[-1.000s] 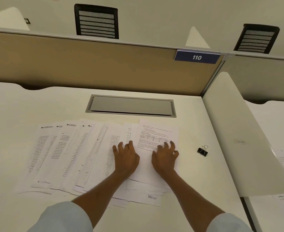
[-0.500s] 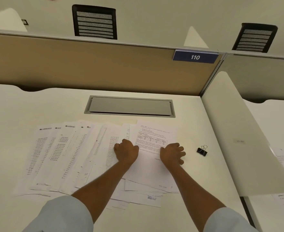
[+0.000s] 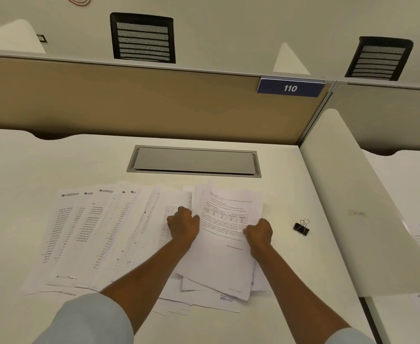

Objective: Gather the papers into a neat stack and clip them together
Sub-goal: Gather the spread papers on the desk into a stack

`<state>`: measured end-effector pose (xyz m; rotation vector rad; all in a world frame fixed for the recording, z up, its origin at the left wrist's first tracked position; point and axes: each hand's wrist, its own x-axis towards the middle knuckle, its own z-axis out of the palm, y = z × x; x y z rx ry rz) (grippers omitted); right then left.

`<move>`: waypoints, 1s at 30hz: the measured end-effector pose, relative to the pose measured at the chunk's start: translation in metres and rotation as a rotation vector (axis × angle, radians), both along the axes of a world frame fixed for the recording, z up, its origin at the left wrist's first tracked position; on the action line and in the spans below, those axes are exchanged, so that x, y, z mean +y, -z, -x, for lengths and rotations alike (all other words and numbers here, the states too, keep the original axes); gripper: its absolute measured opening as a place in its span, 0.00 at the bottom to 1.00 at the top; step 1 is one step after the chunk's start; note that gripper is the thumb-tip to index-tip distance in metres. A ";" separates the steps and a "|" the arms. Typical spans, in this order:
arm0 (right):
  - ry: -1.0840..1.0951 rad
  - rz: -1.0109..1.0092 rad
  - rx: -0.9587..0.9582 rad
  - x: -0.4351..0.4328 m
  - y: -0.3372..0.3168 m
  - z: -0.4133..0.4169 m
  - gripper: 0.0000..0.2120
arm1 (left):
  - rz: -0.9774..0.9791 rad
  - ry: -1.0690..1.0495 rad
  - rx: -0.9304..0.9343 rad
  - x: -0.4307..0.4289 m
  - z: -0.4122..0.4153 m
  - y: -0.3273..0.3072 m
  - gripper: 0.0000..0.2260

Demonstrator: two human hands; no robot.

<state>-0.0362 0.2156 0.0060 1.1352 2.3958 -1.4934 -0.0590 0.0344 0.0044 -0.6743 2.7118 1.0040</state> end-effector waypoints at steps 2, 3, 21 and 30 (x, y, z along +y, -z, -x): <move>0.024 0.052 0.026 0.000 -0.003 -0.004 0.08 | -0.038 -0.011 0.029 -0.001 0.001 0.002 0.12; 0.029 0.061 0.036 0.000 -0.003 -0.006 0.09 | -0.024 -0.009 0.039 -0.001 0.001 0.002 0.12; -0.130 -0.205 -0.146 -0.033 -0.011 -0.008 0.11 | 0.236 0.021 -0.122 -0.008 0.004 0.005 0.17; -0.206 -0.268 -0.237 -0.047 -0.018 -0.009 0.19 | -0.051 -0.089 -0.029 -0.024 0.004 0.007 0.21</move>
